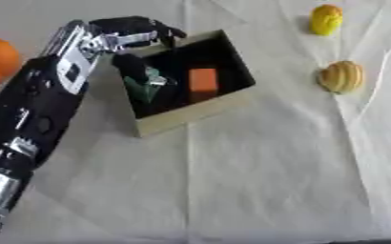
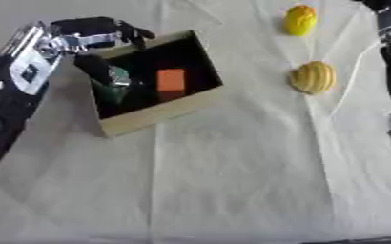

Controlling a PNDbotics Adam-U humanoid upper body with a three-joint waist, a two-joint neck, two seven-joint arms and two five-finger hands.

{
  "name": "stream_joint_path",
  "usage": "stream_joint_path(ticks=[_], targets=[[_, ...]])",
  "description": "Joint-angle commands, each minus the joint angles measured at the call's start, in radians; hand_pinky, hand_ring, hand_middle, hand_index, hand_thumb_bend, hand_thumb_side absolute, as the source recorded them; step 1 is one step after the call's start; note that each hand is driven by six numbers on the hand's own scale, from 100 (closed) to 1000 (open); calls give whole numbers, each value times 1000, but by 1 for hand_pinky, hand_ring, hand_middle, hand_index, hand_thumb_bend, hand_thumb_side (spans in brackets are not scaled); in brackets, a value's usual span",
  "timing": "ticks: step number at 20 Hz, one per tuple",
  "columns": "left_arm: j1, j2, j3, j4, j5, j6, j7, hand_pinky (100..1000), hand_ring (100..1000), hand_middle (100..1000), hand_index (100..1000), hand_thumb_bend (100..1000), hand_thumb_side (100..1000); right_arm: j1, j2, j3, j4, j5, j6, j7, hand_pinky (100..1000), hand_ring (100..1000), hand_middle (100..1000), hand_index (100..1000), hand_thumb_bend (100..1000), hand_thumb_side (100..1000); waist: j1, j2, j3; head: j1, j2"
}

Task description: Pick up objects on the table and place them in the box.

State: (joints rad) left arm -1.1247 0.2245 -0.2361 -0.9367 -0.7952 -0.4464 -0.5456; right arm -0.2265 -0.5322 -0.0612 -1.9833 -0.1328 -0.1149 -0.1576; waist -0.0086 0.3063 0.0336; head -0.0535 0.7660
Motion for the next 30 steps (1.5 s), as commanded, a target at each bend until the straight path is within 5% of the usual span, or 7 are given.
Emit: stream_joint_path(ticks=[1, 5, 10, 18, 30], targets=[[-32, 21, 14, -58, 49, 16, 0, 836, 824, 744, 964, 429, 522, 0, -14, -7, -17, 2, 4, -2, 925, 773, 690, 778, 100, 668, 5, -10, 2, 5, 4], [-37, 75, 8, -130, 116, 43, -30, 827, 824, 742, 913, 410, 424, 17, -22, -12, -17, 8, 6, -7, 924, 773, 690, 778, 100, 668, 13, -20, 21, -4, 4], [-11, 252, 42, -207, 177, 100, -19, 822, 830, 748, 874, 458, 343, 55, -40, -28, -17, 24, 4, -27, 924, 773, 691, 778, 100, 666, 30, -39, 64, -38, 4], [79, 493, 119, -154, 115, 163, 50, 836, 867, 791, 870, 557, 261, 77, -54, -40, -17, 36, -17, -44, 920, 774, 692, 779, 100, 658, 15, -48, 95, -63, 4], [110, 514, 201, 89, 4, 200, 79, 843, 873, 785, 895, 559, 287, 78, -33, -37, -17, 49, -23, -48, 920, 773, 691, 779, 100, 661, -19, -28, 91, -50, 4]])
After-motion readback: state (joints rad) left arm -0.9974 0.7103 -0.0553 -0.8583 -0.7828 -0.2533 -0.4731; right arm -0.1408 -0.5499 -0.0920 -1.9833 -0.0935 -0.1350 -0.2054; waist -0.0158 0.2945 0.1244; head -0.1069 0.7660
